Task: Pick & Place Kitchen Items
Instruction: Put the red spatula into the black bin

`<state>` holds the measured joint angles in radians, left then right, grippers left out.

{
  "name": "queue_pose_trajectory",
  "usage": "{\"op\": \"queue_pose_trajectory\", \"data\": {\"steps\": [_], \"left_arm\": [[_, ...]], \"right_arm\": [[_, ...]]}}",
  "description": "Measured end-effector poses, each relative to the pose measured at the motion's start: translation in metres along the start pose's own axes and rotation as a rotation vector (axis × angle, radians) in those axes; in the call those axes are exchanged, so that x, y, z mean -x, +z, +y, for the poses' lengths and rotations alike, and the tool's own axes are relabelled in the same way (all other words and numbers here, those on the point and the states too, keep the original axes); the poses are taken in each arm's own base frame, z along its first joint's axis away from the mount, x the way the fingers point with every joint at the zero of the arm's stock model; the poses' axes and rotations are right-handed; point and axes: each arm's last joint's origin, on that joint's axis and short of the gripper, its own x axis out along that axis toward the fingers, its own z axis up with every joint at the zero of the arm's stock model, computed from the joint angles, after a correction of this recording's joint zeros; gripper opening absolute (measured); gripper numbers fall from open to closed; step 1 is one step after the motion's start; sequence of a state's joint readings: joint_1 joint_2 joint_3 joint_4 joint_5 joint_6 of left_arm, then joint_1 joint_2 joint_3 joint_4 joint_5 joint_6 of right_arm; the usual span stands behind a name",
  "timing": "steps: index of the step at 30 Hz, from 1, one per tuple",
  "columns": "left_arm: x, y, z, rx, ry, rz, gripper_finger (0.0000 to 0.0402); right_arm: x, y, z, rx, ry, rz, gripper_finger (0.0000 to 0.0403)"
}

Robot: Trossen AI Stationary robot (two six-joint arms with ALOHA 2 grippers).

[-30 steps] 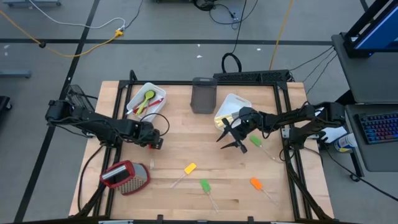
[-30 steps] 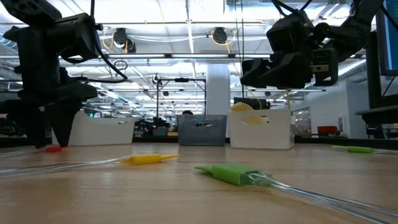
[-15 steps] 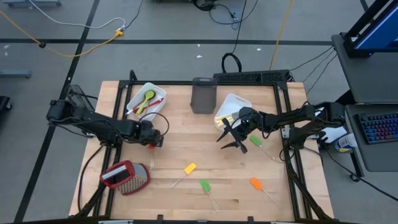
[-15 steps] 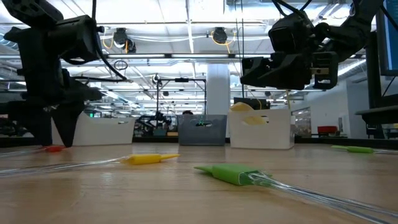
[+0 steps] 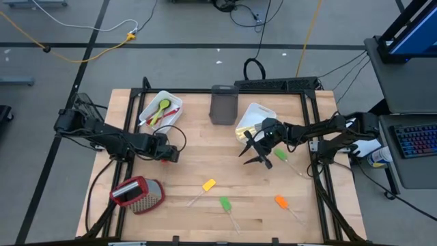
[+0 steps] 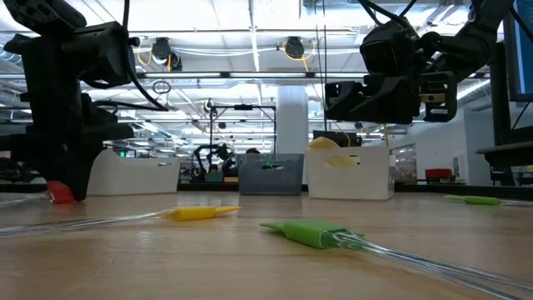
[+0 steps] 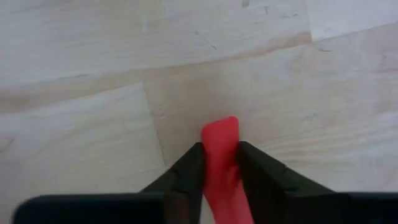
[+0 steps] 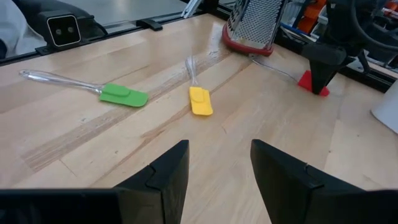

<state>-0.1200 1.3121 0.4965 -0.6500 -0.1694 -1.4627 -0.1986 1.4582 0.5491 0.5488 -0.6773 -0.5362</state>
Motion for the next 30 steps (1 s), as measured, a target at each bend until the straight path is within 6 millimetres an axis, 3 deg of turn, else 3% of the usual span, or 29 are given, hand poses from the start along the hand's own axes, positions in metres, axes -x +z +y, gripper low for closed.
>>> {"op": "queue_pose_trajectory", "data": {"steps": [6, 12, 21, 30], "left_arm": [[0.000, 0.001, -0.002, 0.015, -0.019, -0.033, 0.0014], [0.008, 0.006, -0.017, 0.012, -0.080, -0.092, 0.0016], [0.060, 0.028, -0.070, -0.138, -0.333, -0.367, 0.0009], [0.114, 0.062, -0.108, -0.323, -0.525, -0.656, 0.0012]], "right_arm": [[0.000, 0.000, 0.000, 0.002, 0.000, 0.000, 0.0164], [0.000, 0.001, 0.000, 0.017, -0.004, -0.008, 0.0164], [0.000, 0.001, -0.001, 0.017, -0.005, -0.011, 0.0164], [0.000, -0.001, 0.001, -0.061, 0.005, 0.007, 0.0164]]}}
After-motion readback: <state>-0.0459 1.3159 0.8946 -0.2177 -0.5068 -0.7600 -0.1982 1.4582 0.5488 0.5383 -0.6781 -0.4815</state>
